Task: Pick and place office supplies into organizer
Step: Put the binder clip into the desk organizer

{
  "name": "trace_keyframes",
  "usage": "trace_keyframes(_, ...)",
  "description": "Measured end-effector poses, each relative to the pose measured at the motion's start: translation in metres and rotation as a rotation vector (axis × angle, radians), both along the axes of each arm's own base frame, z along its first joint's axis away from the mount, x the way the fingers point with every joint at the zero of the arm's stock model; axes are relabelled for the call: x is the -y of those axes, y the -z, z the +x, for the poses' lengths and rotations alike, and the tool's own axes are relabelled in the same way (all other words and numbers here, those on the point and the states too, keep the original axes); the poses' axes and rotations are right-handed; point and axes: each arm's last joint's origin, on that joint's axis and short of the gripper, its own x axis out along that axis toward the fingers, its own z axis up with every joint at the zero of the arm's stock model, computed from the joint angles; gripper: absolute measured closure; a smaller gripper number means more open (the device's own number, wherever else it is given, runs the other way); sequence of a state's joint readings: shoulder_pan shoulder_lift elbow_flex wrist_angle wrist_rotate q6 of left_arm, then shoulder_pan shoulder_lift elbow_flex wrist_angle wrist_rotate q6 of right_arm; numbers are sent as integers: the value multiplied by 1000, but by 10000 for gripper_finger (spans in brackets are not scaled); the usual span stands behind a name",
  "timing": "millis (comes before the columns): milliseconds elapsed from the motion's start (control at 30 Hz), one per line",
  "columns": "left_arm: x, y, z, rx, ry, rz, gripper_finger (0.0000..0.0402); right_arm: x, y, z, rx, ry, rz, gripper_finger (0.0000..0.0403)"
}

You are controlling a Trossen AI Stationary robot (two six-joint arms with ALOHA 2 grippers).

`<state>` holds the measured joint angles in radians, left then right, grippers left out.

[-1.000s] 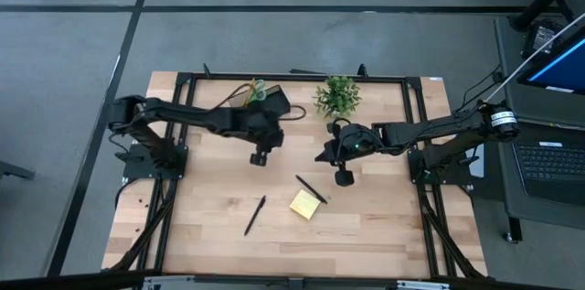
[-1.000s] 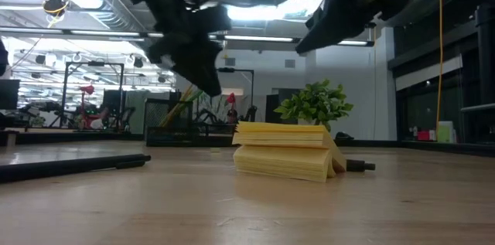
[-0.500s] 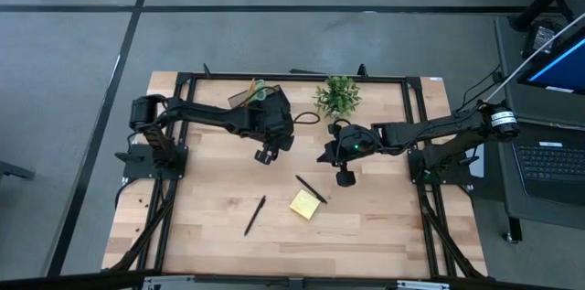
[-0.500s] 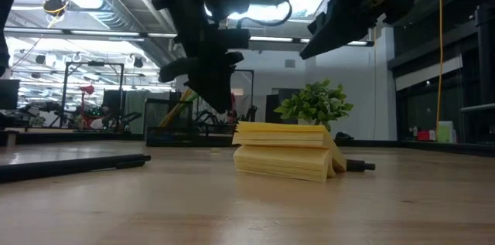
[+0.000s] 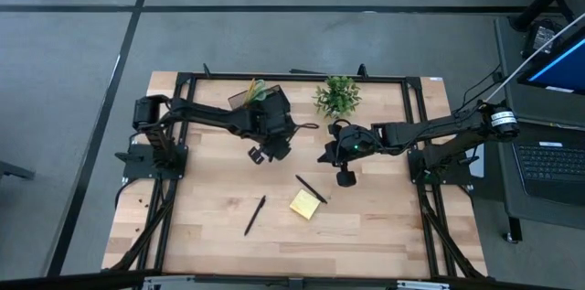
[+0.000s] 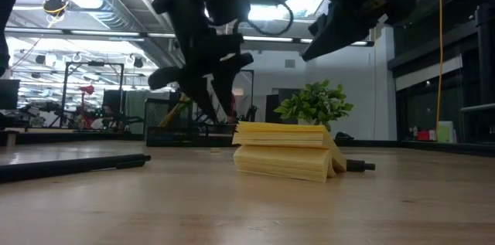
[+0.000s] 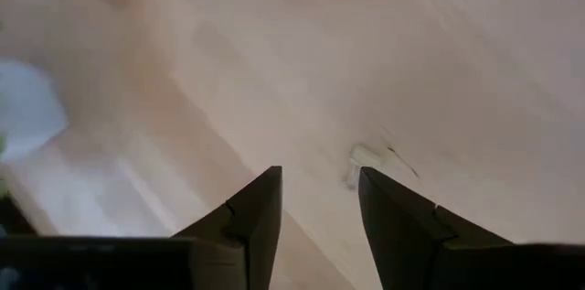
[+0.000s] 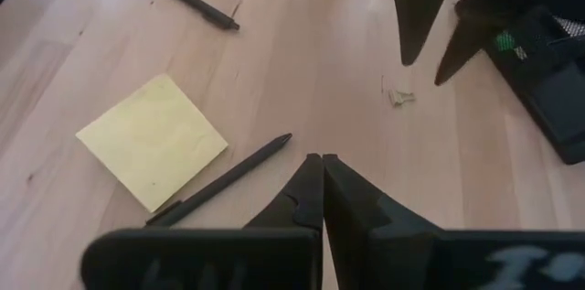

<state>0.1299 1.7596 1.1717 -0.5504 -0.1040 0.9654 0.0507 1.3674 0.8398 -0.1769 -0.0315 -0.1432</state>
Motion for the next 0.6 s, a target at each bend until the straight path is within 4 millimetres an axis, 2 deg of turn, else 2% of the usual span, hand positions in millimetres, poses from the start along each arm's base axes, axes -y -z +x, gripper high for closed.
trace_keyframes(400, 1, 32, 8, -112, 153, 45, 276, 0, 1, -1, -10, -3, -4, 393)
trace_keyframes(600, -2, 36, 8, -120, 160, 36, 283, 0, 1, -1, -8, -13, -15, 393)
